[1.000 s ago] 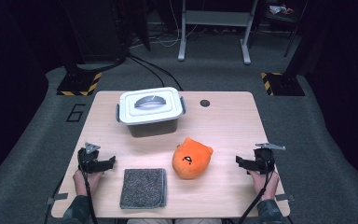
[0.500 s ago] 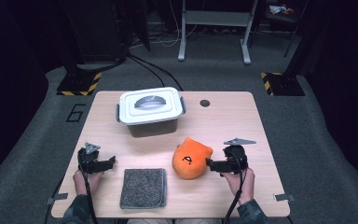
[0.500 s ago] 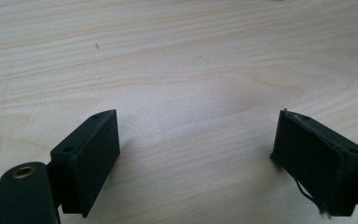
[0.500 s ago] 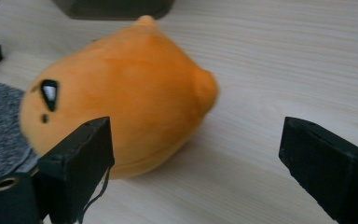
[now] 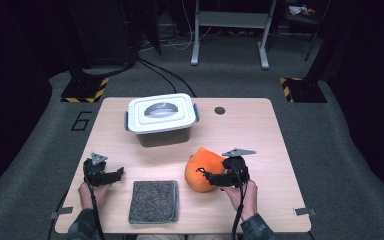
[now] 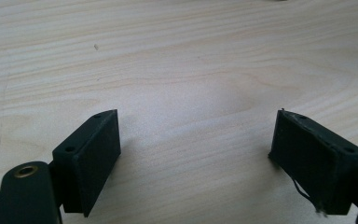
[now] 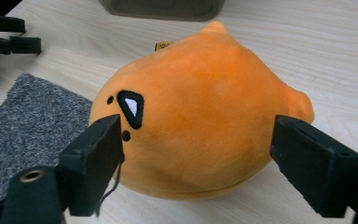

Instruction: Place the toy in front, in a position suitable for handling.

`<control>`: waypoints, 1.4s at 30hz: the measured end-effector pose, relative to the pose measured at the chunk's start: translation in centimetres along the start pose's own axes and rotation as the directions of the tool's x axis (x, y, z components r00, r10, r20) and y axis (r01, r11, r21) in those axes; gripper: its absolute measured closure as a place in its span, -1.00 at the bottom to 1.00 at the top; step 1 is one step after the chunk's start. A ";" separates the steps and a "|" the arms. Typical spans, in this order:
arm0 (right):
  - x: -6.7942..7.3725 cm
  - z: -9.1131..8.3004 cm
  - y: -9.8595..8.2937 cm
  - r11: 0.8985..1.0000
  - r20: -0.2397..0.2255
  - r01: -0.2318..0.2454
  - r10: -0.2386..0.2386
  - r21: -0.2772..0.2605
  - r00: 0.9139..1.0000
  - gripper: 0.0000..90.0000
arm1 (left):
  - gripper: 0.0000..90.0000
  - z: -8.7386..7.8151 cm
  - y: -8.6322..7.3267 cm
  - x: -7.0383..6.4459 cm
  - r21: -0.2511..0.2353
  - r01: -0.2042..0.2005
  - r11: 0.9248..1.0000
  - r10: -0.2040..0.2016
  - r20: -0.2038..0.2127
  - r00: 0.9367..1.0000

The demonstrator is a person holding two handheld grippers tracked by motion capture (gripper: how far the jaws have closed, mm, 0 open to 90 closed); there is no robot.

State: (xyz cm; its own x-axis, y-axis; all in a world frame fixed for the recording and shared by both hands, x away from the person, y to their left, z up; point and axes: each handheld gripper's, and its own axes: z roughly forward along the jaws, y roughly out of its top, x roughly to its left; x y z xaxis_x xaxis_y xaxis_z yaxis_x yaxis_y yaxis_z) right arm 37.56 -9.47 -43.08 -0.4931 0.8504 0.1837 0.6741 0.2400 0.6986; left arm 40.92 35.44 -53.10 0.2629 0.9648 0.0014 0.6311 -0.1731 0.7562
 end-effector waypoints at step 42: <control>-2.3 -0.5 1.6 0.992 0.002 0.104 -0.104 -0.071 0.995 0.87 | -0.64 0.0 0.0 0.0 -0.002 0.001 1.000 -0.001 -0.004 1.000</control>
State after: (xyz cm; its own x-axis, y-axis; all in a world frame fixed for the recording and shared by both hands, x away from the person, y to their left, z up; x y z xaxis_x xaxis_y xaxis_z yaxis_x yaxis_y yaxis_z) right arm 39.48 -11.27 -42.03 -0.5593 0.8218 0.1084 0.5786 0.2934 0.7610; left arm 40.90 35.41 -53.11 0.2596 0.9657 0.0036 0.6296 -0.1721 0.7576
